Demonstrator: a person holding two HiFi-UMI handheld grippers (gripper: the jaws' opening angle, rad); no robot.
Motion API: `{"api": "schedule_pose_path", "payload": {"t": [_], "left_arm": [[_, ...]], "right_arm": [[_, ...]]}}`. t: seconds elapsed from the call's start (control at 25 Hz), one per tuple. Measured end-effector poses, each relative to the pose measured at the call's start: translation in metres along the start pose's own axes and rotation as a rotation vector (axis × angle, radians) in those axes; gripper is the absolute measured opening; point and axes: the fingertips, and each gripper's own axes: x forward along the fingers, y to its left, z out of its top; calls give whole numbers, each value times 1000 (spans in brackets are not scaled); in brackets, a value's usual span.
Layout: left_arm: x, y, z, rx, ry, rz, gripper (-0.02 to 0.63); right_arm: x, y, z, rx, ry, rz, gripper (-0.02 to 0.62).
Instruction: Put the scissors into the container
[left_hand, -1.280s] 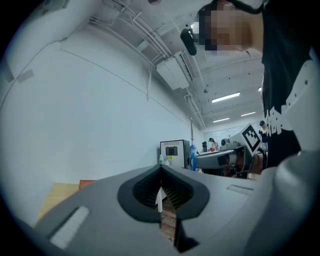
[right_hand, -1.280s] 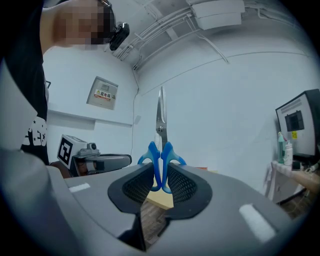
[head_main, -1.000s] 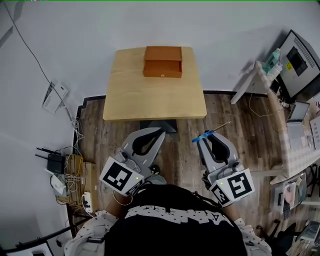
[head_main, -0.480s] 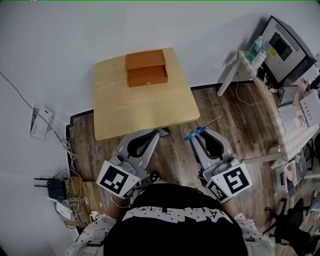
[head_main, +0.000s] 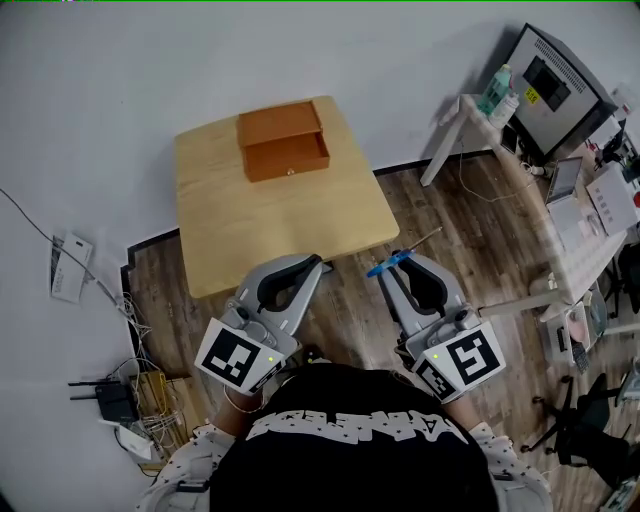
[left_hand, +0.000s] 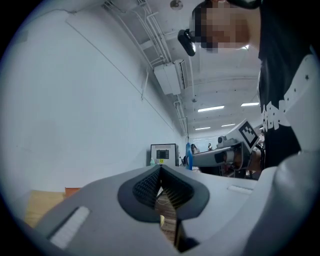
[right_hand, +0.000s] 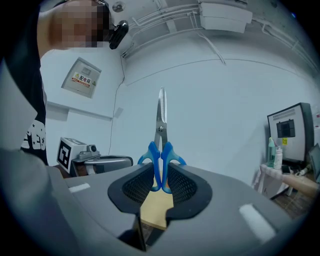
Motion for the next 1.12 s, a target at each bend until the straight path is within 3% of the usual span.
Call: {"api": "schedule_pose_path", "payload": {"t": [0.16, 0.32, 0.6, 1.12], "left_arm": [[-5, 6, -5, -5, -3, 10, 2], [-15, 8, -12, -37, 57, 23, 2], [-20, 20, -17, -43, 56, 67, 2], [-13, 79, -14, -2, 89, 243, 2]], "right_arm": [[7, 3, 1, 3, 5, 5, 103], [15, 10, 1, 14, 7, 26, 103], [29, 8, -2, 20, 11, 63, 103], [106, -21, 0, 19, -3, 198, 103]]}}
